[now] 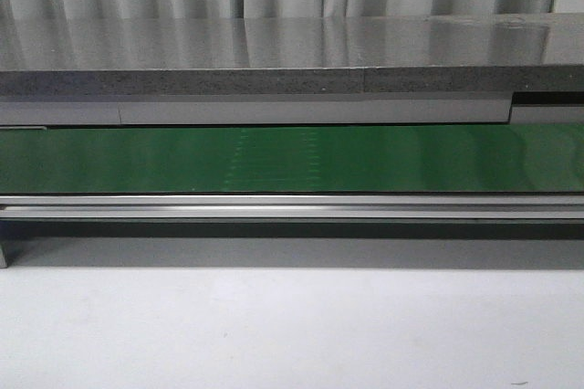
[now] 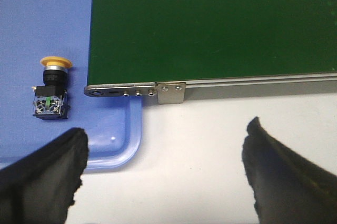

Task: Move button from left to right
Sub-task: 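Lower the left gripper and grasp the yellow-capped push button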

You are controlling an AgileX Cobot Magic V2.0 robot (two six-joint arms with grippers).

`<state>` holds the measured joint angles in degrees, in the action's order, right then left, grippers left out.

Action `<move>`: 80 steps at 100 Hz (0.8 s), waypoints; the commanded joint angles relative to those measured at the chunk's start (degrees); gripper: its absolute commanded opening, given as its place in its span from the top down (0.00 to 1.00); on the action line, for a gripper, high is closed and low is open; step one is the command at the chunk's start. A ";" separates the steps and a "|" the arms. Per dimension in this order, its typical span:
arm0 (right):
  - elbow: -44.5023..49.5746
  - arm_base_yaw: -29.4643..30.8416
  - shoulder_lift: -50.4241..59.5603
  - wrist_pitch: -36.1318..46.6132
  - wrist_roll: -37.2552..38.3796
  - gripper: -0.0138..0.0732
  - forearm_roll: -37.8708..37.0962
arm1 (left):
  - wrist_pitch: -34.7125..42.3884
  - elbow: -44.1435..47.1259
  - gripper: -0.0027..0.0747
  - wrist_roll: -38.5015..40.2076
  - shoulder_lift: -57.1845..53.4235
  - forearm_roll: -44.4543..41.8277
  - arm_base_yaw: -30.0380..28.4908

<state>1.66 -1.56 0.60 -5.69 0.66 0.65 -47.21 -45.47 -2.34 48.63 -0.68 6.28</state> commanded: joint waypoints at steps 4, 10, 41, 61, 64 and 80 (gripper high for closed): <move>0.03 0.23 0.89 4.60 0.00 0.92 -0.65 | 3.31 -1.98 0.18 0.30 -0.09 -0.60 0.22; 0.03 0.23 0.89 4.60 0.00 0.92 -0.65 | 3.10 -2.12 0.18 0.30 0.04 -1.58 0.22; 0.03 0.23 0.89 4.60 0.00 0.92 -0.65 | -0.84 -8.90 0.18 0.41 5.86 -3.78 -4.54; 0.03 0.23 0.89 4.60 0.00 0.92 -0.65 | -0.84 -13.73 0.18 -1.24 12.94 -3.40 -13.88; 0.03 0.23 0.89 4.60 0.00 0.92 -0.65 | -0.71 -14.20 0.18 -1.27 14.08 -3.40 -15.21; 0.03 0.23 0.89 4.60 0.00 0.92 -0.65 | -0.03 -17.13 0.18 -2.75 21.48 -3.52 -19.90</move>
<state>1.66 -1.56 0.60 -5.69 0.66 0.65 -50.52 -59.33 -4.19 67.62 -4.12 -11.67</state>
